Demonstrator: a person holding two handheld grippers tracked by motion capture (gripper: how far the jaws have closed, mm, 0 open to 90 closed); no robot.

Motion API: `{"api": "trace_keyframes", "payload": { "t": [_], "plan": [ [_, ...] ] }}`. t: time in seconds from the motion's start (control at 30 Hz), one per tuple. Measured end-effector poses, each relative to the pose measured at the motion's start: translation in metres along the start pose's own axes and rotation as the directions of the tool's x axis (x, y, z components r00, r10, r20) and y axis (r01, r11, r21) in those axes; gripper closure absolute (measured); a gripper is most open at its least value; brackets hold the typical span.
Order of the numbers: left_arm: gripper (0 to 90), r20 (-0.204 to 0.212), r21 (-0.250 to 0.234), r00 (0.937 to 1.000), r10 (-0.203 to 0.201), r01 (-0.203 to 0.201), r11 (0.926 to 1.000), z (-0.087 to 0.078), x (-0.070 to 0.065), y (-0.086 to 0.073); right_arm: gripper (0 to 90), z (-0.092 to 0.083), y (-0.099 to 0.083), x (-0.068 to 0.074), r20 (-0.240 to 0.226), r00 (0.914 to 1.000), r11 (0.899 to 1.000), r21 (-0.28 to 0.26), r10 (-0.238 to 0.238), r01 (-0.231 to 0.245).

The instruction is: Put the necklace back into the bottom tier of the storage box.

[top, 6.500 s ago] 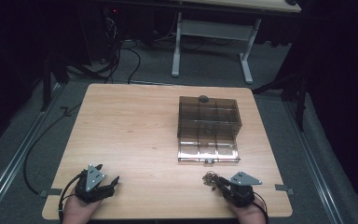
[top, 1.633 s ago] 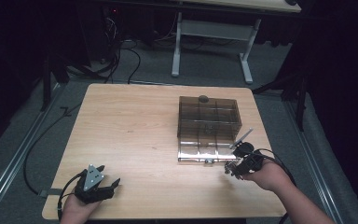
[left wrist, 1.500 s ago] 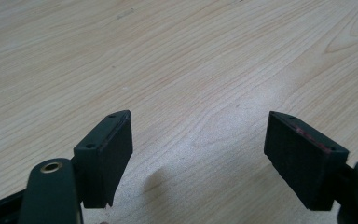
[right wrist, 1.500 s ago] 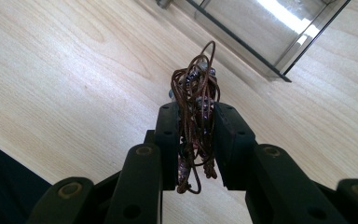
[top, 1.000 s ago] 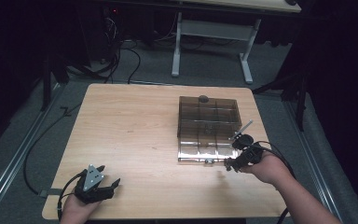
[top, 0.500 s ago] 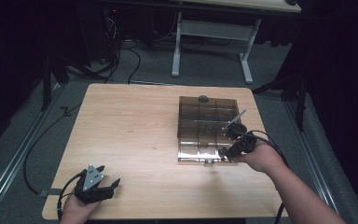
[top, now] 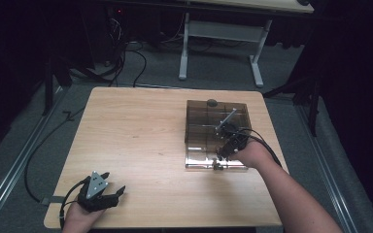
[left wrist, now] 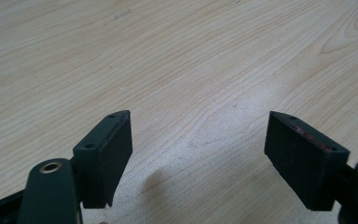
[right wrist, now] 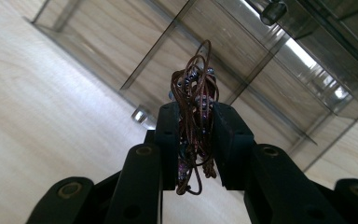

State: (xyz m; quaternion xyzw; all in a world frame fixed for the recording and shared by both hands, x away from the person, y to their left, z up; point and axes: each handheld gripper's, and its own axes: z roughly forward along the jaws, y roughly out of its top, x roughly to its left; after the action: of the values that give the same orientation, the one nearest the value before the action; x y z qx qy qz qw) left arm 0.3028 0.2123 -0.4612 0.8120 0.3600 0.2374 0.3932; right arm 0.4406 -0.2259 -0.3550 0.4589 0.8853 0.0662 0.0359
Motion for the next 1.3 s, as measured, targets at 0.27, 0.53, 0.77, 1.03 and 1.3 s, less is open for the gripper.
{"api": "trace_keyframes", "payload": {
  "t": [0.27,0.53,0.77,1.03,1.3],
  "plan": [
    [23.5,0.0,-0.003,1.0,0.001,-0.001,1.0,0.0,0.0,0.0,74.4,0.027,0.005,-0.001,-0.031,0.9994,1.0,0.014,0.017,-0.017],
    [23.5,-0.001,-0.001,1.0,0.001,-0.001,1.0,0.0,0.0,0.0,74.2,0.043,0.004,-0.002,-0.043,0.999,1.0,0.024,0.011,-0.01],
    [23.6,0.002,-0.001,1.0,0.001,-0.001,1.0,0.0,0.0,0.0,73.7,0.051,0.005,0.0,-0.059,0.9954,0.996,0.043,0.076,-0.073],
    [23.5,0.0,0.003,1.0,0.007,-0.007,1.0,0.0,0.0,0.0,65.5,0.041,0.001,-0.005,-0.059,0.9966,0.998,0.002,0.057,-0.057],
    [23.6,0.001,0.002,1.0,0.002,-0.002,1.0,0.0,0.0,0.0,68.5,0.03,0.013,-0.007,-0.058,0.9959,0.997,-0.037,0.07,-0.072]
  ]
}}
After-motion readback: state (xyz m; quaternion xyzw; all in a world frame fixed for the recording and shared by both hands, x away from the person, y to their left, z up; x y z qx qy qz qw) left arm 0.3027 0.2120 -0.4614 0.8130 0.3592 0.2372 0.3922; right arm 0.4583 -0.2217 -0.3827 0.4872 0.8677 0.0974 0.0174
